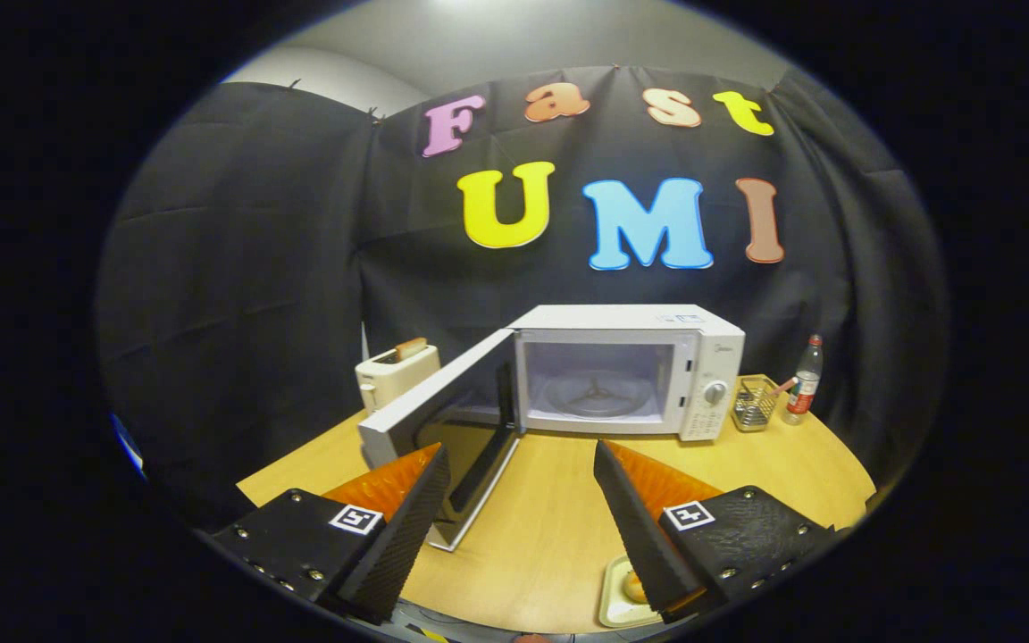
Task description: Open the microwave, put the food inside, and close the microwave door.
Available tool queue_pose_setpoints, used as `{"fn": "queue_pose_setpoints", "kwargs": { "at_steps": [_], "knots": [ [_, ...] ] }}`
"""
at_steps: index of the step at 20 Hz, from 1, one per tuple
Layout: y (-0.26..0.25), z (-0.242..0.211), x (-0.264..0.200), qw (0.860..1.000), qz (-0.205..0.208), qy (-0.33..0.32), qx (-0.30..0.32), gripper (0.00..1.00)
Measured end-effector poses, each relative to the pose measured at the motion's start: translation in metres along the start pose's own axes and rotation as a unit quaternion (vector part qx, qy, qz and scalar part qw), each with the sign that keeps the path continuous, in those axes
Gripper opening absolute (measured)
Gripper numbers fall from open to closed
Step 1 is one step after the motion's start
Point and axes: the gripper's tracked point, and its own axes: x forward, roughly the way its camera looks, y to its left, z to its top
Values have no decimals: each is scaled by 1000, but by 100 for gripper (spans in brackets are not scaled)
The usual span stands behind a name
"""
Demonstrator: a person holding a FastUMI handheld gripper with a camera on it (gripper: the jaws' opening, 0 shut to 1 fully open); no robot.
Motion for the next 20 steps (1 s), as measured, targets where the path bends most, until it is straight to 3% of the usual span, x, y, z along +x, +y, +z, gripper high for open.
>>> {"fn": "queue_pose_setpoints", "kwargs": {
  "at_steps": [9,15,20],
  "knots": [
    [-82,-81,15,992,-80,96,12,99],
    [-100,-145,19,980,-89,179,3,99],
    [-109,-170,17,972,-95,217,1,99]
  ]
}}
